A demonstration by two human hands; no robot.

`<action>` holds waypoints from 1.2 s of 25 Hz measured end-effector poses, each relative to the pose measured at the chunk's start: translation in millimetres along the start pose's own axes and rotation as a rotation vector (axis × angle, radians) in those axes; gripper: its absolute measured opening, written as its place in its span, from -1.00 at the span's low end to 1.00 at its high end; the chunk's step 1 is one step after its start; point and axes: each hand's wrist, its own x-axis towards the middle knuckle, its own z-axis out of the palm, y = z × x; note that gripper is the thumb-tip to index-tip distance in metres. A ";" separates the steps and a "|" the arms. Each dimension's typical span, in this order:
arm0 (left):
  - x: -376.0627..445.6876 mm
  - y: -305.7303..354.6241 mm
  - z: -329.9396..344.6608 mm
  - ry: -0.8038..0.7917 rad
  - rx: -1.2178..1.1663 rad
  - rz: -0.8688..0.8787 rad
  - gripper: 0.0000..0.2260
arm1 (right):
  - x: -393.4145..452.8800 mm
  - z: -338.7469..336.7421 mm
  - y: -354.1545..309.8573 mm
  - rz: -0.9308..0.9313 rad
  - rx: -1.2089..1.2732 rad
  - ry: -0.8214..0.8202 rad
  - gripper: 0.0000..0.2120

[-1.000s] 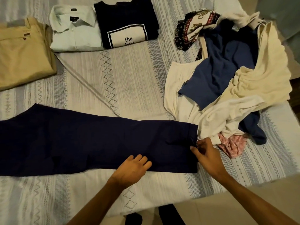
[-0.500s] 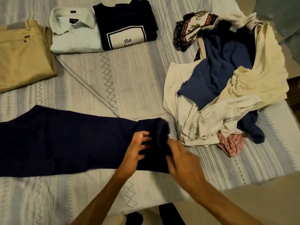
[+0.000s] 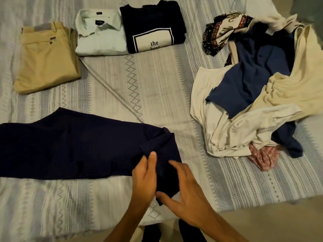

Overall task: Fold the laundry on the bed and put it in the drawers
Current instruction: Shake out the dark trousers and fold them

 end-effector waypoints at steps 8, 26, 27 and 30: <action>17.7 25.8 32.9 -0.708 0.229 0.159 -0.73 | 24.3 -89.0 61.9 0.642 0.578 0.554 -0.74; 212.6 5.1 9.1 -0.730 1.137 0.677 -0.76 | 84.8 -125.4 97.4 0.414 0.295 0.705 -0.68; 213.6 5.9 11.3 -0.689 1.132 0.703 -0.76 | 82.0 -130.3 99.3 0.400 0.314 0.746 -0.75; 218.6 9.8 15.7 -0.649 1.123 0.657 -0.57 | 65.3 -134.9 97.2 0.335 0.319 0.797 -0.87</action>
